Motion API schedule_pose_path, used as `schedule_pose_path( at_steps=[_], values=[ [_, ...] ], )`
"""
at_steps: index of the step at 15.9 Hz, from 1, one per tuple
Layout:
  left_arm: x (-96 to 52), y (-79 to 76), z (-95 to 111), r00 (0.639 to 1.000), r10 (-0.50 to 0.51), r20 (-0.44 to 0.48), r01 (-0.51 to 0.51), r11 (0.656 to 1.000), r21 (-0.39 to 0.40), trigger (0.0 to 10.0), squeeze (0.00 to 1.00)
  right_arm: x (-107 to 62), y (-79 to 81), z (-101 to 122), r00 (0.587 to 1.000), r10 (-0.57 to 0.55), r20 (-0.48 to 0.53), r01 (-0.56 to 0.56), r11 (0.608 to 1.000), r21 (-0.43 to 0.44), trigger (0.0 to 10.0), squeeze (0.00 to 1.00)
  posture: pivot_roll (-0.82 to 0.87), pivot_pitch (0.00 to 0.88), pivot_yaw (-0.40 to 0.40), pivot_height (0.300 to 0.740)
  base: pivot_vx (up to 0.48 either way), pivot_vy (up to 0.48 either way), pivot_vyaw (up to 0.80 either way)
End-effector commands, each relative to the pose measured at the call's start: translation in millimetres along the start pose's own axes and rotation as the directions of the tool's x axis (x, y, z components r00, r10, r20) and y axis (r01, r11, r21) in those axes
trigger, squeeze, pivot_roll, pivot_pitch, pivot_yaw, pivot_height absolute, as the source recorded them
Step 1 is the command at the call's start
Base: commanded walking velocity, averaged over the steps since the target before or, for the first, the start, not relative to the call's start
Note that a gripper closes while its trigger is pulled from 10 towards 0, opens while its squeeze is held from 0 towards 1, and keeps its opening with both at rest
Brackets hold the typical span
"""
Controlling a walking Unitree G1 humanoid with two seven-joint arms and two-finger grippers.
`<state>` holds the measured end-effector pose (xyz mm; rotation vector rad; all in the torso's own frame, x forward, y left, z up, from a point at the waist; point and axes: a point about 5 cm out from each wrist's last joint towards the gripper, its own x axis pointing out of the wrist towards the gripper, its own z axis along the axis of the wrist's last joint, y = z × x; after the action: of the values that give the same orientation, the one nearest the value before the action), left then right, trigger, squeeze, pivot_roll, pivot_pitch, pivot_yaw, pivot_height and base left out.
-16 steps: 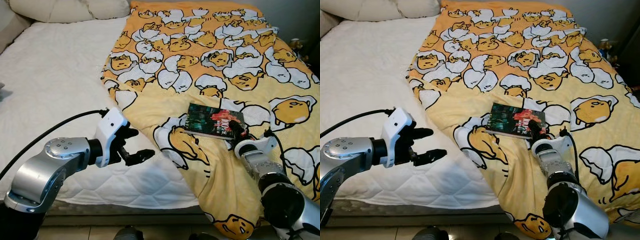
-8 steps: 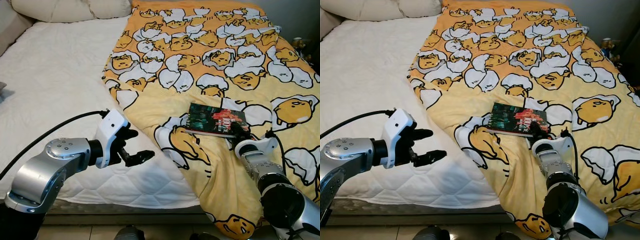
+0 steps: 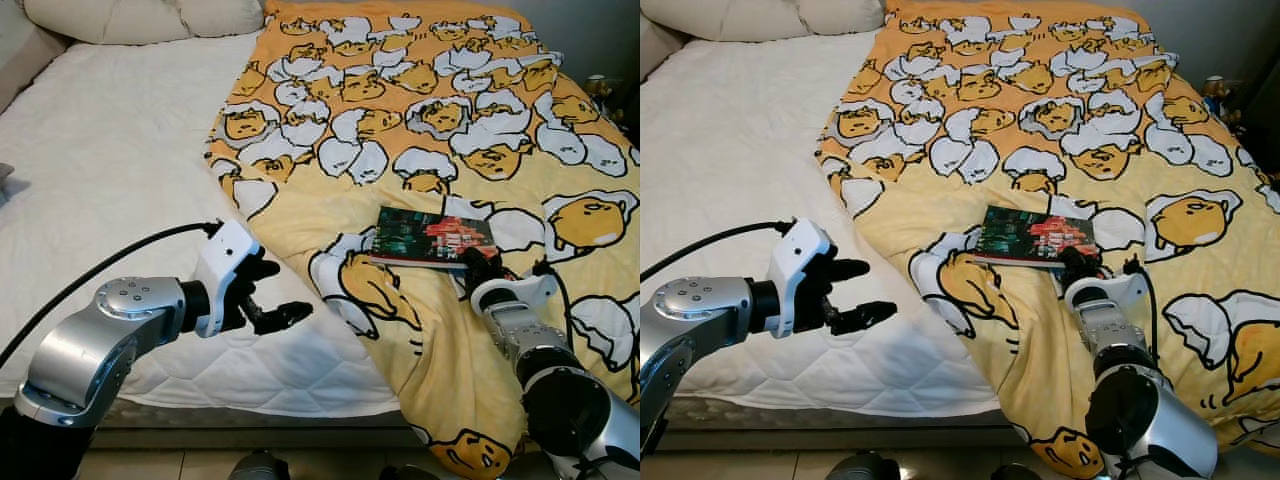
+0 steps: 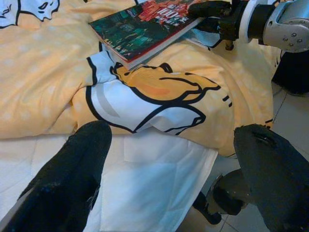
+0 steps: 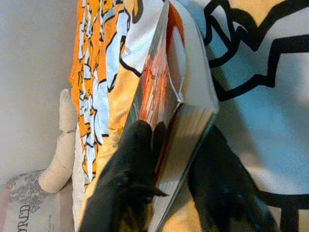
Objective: Clean up the room
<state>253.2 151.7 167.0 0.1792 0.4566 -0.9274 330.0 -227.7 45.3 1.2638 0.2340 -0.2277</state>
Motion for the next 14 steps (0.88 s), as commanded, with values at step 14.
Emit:
schedule_pose_path(
  at_steps=[14],
  values=[
    [7.9, 18.7, 11, 0.951, 0.239, 0.193, -0.244, 0.97, 0.001, 10.0, 0.0, 13.3, 96.4, 47, 0.915, 0.404, -0.012, -0.377, 0.841, -0.389, 0.0, 0.0, 0.11, 0.0, 0.001, 0.74, 0.0, 0.0, 0.0]
  ],
)
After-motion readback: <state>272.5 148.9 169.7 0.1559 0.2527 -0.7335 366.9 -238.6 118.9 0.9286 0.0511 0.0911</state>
